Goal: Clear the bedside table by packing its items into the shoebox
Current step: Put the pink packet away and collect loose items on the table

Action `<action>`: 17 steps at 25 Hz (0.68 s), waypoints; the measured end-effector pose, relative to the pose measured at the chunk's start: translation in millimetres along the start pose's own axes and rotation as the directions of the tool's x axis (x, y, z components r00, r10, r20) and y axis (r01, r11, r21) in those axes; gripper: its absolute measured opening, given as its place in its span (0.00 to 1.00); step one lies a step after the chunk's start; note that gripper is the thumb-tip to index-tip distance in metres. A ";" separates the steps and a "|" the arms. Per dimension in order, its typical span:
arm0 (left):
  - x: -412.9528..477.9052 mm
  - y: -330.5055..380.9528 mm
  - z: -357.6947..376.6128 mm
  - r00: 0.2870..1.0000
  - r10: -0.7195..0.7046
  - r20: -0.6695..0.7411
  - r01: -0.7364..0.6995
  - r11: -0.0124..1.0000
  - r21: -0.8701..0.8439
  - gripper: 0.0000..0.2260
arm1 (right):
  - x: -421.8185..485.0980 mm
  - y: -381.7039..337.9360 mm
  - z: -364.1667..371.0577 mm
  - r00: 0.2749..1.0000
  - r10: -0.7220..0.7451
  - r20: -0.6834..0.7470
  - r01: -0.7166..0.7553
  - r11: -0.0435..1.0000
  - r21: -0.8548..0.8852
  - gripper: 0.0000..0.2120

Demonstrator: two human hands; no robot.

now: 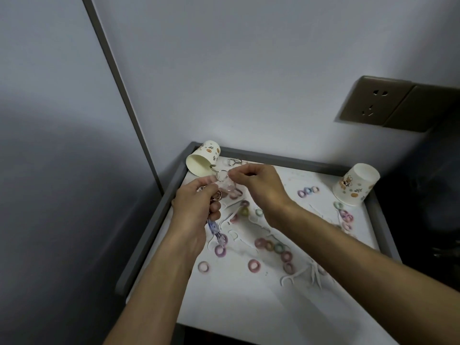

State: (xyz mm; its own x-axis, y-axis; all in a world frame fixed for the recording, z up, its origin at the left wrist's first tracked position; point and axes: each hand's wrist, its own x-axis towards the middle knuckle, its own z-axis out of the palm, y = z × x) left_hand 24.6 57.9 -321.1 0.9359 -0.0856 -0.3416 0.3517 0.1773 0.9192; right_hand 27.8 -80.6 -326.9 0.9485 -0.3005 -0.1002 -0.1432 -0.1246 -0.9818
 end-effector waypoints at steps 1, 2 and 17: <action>-0.6 0.5 -0.2 1.000 0.000 0.016 0.000 1.000 -0.001 0.08 | -0.8 1.0 2.0 1.000 -0.003 -0.003 0.003 1.000 0.010 0.02; -1.0 0.7 -0.7 1.000 0.006 0.020 -0.006 1.000 0.007 0.08 | -1.7 2.7 3.8 1.000 -0.021 0.012 0.022 1.000 -0.002 0.02; 19.8 -2.7 -27.9 0.979 -0.045 -0.200 0.033 0.998 -0.060 0.05 | 76.5 4.8 6.6 0.947 -0.283 0.155 0.314 0.697 -0.645 0.06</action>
State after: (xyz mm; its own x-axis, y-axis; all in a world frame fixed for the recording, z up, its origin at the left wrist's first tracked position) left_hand 42.7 83.1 -335.8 0.9039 0.1047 -0.4147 0.3831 0.2330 0.8938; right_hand 101.5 -97.9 -340.4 0.9822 -0.1024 0.1577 0.0158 -0.7909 -0.6118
